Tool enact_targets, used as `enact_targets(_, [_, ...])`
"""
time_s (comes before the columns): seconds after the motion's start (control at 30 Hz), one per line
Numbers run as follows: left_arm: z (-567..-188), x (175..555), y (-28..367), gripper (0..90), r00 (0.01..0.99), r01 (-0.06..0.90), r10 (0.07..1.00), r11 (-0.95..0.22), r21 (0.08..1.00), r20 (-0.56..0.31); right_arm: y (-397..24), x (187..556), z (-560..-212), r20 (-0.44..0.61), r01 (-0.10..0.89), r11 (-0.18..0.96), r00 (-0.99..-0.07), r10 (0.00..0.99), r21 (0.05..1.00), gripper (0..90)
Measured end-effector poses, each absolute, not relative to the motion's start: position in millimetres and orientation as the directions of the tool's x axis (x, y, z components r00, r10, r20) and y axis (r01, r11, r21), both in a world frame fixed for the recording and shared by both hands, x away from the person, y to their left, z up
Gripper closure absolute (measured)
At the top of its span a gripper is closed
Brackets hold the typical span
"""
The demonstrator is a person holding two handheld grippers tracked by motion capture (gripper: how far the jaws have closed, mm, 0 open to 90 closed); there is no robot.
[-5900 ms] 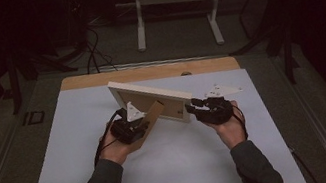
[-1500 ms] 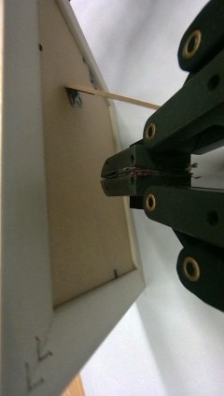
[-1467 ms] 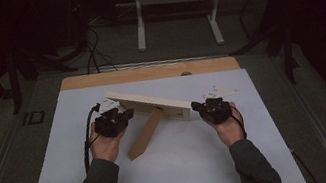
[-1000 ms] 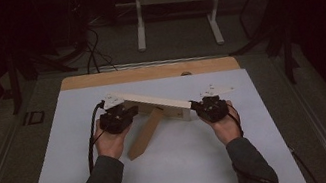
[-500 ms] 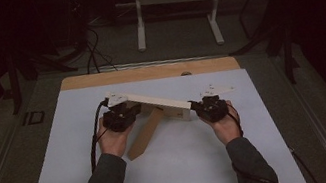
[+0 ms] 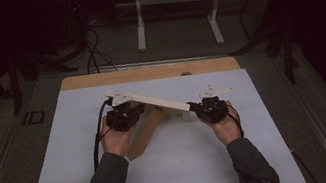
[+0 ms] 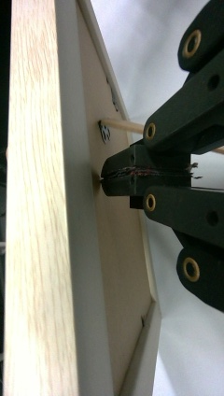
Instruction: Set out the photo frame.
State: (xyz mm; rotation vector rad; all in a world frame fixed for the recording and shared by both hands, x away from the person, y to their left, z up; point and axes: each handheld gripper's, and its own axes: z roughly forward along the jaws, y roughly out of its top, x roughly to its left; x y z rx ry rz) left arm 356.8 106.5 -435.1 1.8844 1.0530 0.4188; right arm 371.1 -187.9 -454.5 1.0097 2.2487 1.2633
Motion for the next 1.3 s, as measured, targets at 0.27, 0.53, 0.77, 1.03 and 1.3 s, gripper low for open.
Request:
enact_targets(0.27, [-432,355,101,90.0,0.597,0.488,0.794,-0.245,0.838,-0.116,-188,368,-454,0.026,0.405,0.347,-0.681,0.732,0.846,89.8])
enact_targets(0.53, [-431,352,94,90.0,0.616,0.477,0.78,-0.26,0.839,-0.108,-187,366,-453,0.027,0.401,0.345,-0.684,0.729,0.849,89.8])
enact_targets(0.77, [-428,348,87,90.0,0.634,0.466,0.767,-0.274,0.841,-0.101,-187,365,-452,0.024,0.397,0.348,-0.687,0.726,0.849,89.8])
enact_targets(1.03, [-431,348,81,90.0,0.64,0.466,0.762,-0.286,0.837,-0.096,-187,363,-452,0.028,0.397,0.346,-0.69,0.723,0.85,89.8])
enact_targets(1.3, [-433,349,78,90.0,0.641,0.471,0.762,-0.293,0.832,-0.095,-187,360,-450,0.024,0.388,0.348,-0.697,0.717,0.853,89.8])
